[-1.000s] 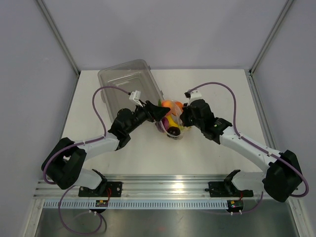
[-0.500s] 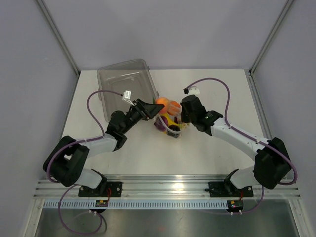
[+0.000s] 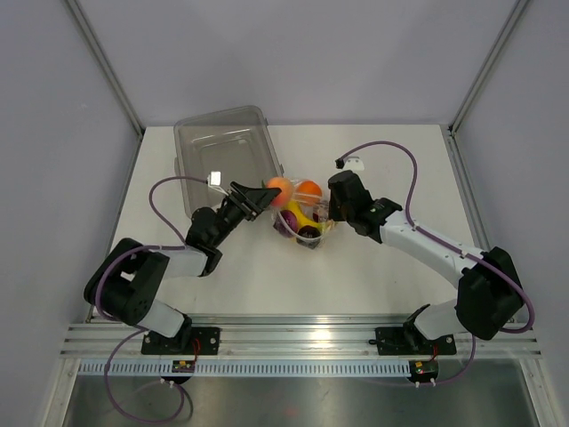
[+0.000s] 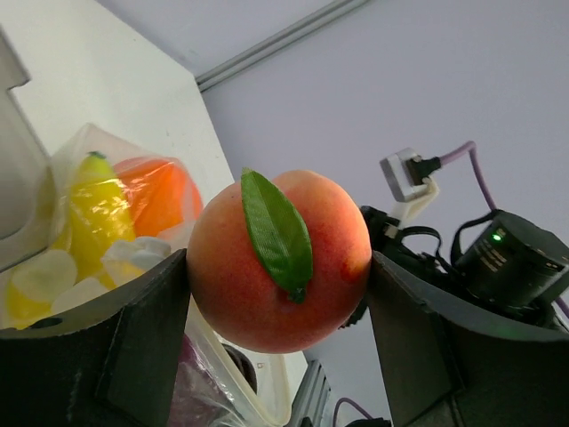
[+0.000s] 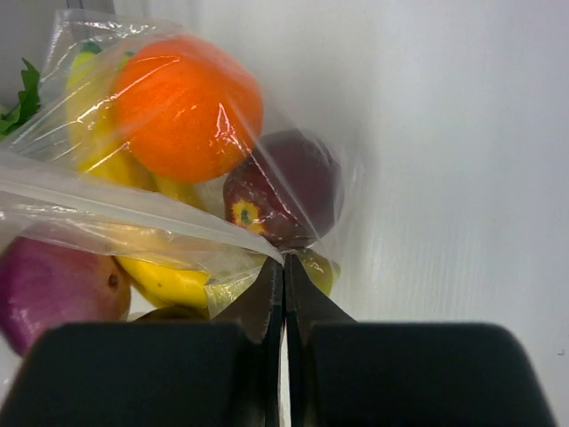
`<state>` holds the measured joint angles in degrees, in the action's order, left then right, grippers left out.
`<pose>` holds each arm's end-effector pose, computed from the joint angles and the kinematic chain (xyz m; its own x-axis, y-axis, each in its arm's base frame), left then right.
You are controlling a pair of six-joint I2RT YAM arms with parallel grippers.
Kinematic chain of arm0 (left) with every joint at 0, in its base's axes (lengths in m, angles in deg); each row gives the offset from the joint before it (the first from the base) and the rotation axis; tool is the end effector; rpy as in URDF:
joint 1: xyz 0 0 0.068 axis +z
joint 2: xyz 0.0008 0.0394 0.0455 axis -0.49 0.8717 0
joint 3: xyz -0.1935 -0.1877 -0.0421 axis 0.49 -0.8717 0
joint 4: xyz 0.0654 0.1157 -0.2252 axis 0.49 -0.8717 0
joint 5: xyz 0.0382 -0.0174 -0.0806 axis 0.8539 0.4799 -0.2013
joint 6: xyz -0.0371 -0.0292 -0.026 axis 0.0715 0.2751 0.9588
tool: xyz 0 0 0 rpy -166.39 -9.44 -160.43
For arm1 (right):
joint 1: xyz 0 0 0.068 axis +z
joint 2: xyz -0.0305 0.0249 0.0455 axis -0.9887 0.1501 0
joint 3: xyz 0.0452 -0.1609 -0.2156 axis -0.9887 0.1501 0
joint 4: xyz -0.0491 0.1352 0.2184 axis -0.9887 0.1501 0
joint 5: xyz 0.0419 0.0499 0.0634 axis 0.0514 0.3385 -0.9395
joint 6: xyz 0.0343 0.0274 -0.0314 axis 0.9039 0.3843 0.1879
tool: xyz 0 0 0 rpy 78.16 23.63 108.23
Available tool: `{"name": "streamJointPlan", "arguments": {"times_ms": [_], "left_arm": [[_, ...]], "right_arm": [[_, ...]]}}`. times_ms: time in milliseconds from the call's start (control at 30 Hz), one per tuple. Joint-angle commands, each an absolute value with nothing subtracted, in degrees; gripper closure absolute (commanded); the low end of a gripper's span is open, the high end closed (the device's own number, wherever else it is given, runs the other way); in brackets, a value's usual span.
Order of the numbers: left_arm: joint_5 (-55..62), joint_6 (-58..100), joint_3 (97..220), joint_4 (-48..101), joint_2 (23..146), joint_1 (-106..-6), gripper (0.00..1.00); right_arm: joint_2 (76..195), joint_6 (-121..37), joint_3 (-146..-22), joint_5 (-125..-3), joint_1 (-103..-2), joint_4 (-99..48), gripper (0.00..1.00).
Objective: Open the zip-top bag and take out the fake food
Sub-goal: Pick up the fake fruit from the zipper food storage bag, then place the fake fruit in the bin.
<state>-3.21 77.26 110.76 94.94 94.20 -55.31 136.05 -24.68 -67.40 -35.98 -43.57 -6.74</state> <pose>0.2451 -0.1295 0.2117 -0.5431 -0.7274 -0.4195 0.3932 0.2212 -0.8925 0.2522 0.1795 0.2647 -0.6310 -0.0025 -0.7758 -0.1156 0.9891 0.0908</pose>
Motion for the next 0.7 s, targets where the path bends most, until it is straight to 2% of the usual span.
{"name": "streamJointPlan", "arguments": {"times_ms": [0, 367, 667], "left_arm": [[4.34, 81.64, 109.17, 112.87, 96.95, -53.07, 0.54], [13.12, 99.57, 113.73, 120.09, 107.86, -51.58, 0.53], [15.51, 107.57, 114.88, 118.60, 107.52, -46.48, 0.53]], "right_arm": [[133.42, -24.27, -68.50, -34.90, -44.81, -5.61, 1.00], [129.55, -23.83, -67.88, -35.09, -43.75, -5.96, 1.00], [129.55, -23.22, -67.70, -35.27, -43.75, -6.23, 1.00]]}}
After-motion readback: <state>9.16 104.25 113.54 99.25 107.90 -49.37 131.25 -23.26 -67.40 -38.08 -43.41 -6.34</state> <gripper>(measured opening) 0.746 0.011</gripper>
